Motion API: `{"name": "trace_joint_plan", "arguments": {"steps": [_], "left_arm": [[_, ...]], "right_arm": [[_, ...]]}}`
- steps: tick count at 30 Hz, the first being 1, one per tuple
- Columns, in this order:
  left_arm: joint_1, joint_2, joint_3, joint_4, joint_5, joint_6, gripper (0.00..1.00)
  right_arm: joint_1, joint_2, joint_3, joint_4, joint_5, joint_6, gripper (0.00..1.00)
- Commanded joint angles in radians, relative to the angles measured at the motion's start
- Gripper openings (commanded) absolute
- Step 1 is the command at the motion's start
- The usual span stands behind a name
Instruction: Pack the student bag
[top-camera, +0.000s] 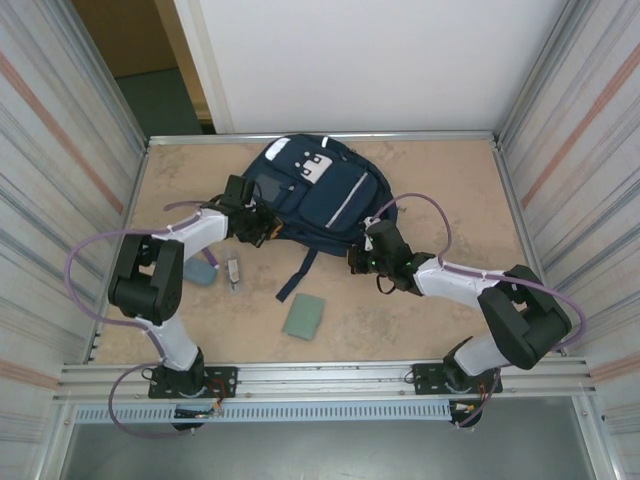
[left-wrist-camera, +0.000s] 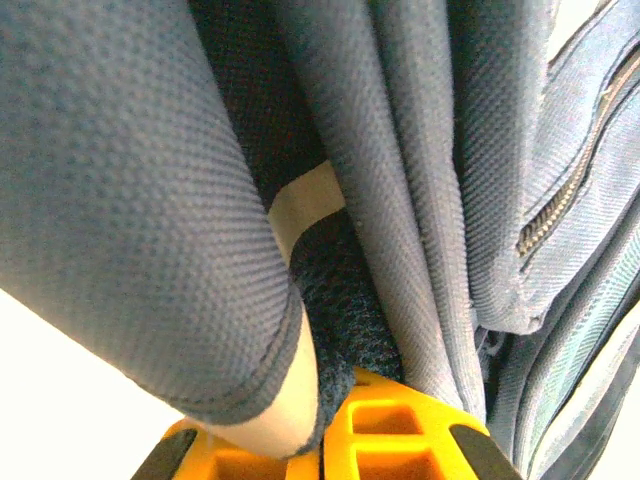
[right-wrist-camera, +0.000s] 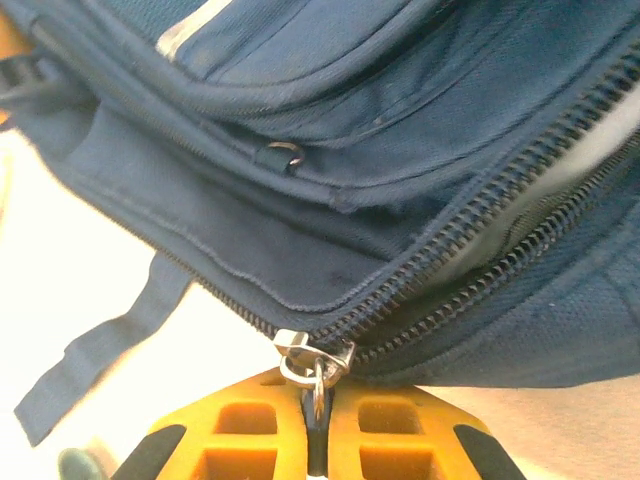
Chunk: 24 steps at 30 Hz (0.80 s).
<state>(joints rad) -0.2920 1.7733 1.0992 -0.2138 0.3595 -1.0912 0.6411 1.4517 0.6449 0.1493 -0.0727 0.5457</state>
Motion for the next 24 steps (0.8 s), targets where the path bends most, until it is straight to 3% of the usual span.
{"name": "trace_joint_plan", "arguments": {"steps": [1, 5, 10, 13, 16, 20, 24], "left_arm": [[0.051, 0.083, 0.107, 0.062, 0.040, 0.142, 0.08], [0.080, 0.157, 0.205, 0.081, 0.061, 0.195, 0.28], [0.083, 0.147, 0.318, -0.076, 0.005, 0.307, 0.36], [0.092, 0.068, 0.280, -0.135, 0.063, 0.330, 0.39], [0.083, -0.039, 0.188, -0.184, 0.050, 0.306, 0.40], [0.055, -0.155, -0.003, -0.089, 0.069, 0.209, 0.43], [0.021, -0.179, -0.065, -0.046, 0.109, 0.166, 0.47]], "right_arm": [[-0.001, -0.006, 0.030, -0.037, -0.048, -0.008, 0.00], [0.030, 0.037, 0.075, -0.020, -0.073, 0.012, 0.00], [0.054, 0.154, 0.197, 0.039, -0.138, 0.206, 0.00], [0.089, 0.221, 0.281, 0.040, -0.131, 0.207, 0.00], [0.111, 0.285, 0.344, 0.029, -0.137, 0.205, 0.00], [0.139, 0.329, 0.376, 0.037, -0.145, 0.179, 0.00], [0.158, 0.358, 0.404, 0.036, -0.154, 0.170, 0.00]]}}
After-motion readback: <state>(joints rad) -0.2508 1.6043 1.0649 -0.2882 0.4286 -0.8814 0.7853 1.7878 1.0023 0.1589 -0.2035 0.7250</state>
